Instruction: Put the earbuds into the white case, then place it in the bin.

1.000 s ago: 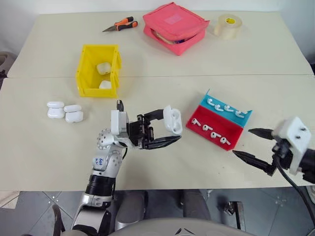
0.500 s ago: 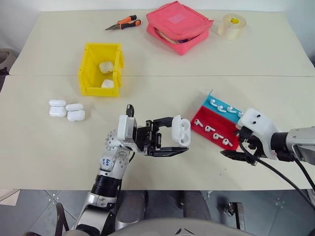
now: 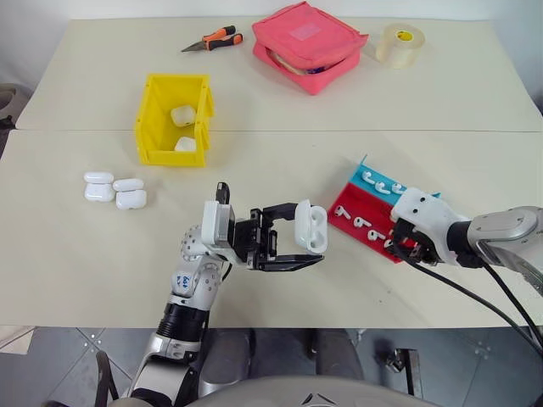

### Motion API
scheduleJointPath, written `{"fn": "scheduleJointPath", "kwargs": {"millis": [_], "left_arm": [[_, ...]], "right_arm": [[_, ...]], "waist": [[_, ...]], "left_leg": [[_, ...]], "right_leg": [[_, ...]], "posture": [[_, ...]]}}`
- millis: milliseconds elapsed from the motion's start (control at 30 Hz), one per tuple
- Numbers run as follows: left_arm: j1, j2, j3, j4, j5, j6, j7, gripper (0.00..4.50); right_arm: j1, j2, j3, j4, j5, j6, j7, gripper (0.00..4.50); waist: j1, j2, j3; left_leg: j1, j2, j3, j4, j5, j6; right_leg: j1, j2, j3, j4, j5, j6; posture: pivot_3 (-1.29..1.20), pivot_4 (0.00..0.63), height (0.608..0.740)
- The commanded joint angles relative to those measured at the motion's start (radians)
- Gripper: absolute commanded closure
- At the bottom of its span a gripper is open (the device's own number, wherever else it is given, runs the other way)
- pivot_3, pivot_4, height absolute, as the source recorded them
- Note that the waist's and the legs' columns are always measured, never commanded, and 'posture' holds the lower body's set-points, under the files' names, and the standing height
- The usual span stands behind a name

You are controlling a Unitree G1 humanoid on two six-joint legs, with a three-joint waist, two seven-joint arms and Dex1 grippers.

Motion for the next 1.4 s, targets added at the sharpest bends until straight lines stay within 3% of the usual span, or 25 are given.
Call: {"fn": "scheduleJointPath", "kwargs": {"millis": [33,400,567,600,933,1067,1133,1267,1400], "left_arm": [[0.008,0.001,0.000,-0.018,-0.009,-0.017,-0.010,1.72],[0.008,0.006,0.004,-0.021,-0.014,-0.021,-0.020,1.72],[0.006,0.010,0.006,-0.023,-0.016,-0.019,-0.022,1.72],[0.005,0.011,0.006,-0.023,-0.016,-0.019,-0.022,1.72],[0.002,0.024,0.014,-0.016,-0.026,-0.012,-0.034,1.72],[-0.003,0.046,0.025,-0.008,-0.043,0.018,-0.049,1.72],[-0.016,0.058,0.037,0.001,-0.054,0.040,-0.049,1.72],[-0.054,0.080,0.049,0.017,-0.064,0.074,-0.074,1.72],[-0.091,0.085,0.054,0.033,-0.060,0.099,-0.072,1.72]], "right_arm": [[-0.010,-0.007,0.023,-0.008,-0.037,-0.027,0.028,2.33],[0.012,-0.005,0.064,0.002,-0.104,-0.053,0.081,2.33],[0.019,0.004,0.066,0.003,-0.121,-0.056,0.097,3.91],[0.018,0.005,0.067,0.003,-0.124,-0.057,0.099,4.04],[0.003,0.017,0.042,-0.001,-0.133,-0.056,0.115,4.04],[0.064,-0.037,-0.108,-0.026,-0.107,-0.042,0.128,4.04],[0.135,-0.031,-0.246,-0.045,-0.074,-0.044,0.149,4.04],[0.325,0.138,-0.574,-0.128,0.025,-0.169,0.224,4.04],[0.466,0.331,-0.702,-0.157,0.032,-0.415,0.249,4.04]], "waist": [[-0.001,0.000,0.000],[-0.001,0.000,0.000],[-0.001,-0.001,-0.001],[-0.001,-0.001,-0.001],[-0.001,-0.002,-0.001],[0.003,-0.002,-0.001],[0.004,-0.002,-0.001],[0.006,-0.003,-0.001],[0.009,-0.003,-0.001]], "left_leg": [[0.000,0.000,0.000,0.000,0.000,0.000],[0.000,0.000,0.000,0.000,0.000,0.000],[0.001,0.000,0.000,0.000,0.000,0.000],[0.001,0.000,0.000,0.000,0.000,0.000],[0.001,0.000,0.000,0.001,0.000,0.000],[0.000,0.000,0.000,0.001,0.000,0.000],[0.000,0.000,0.000,0.000,0.000,0.000],[-0.001,0.000,0.000,0.000,0.000,0.000],[0.000,0.000,0.001,0.000,0.000,0.000]], "right_leg": [[0.000,0.000,0.000,0.000,0.000,0.000],[0.000,0.000,0.000,0.000,0.000,0.000],[0.001,0.000,0.000,0.000,0.000,0.000],[0.001,0.000,0.000,0.000,0.000,0.000],[0.001,0.000,0.000,0.000,0.000,0.000],[0.001,0.000,0.000,0.000,0.000,0.000],[0.000,0.000,0.000,0.000,0.000,0.000],[0.000,0.000,-0.001,0.000,0.000,0.000],[0.001,0.000,-0.001,0.001,0.001,0.001]], "posture": [[0.00,0.150,0.740],[0.00,0.150,0.740],[0.00,0.150,0.740],[0.00,0.150,0.740],[0.00,0.150,0.740],[0.00,0.150,0.740],[0.00,0.150,0.740],[0.00,0.150,0.740],[0.00,0.150,0.740]]}}
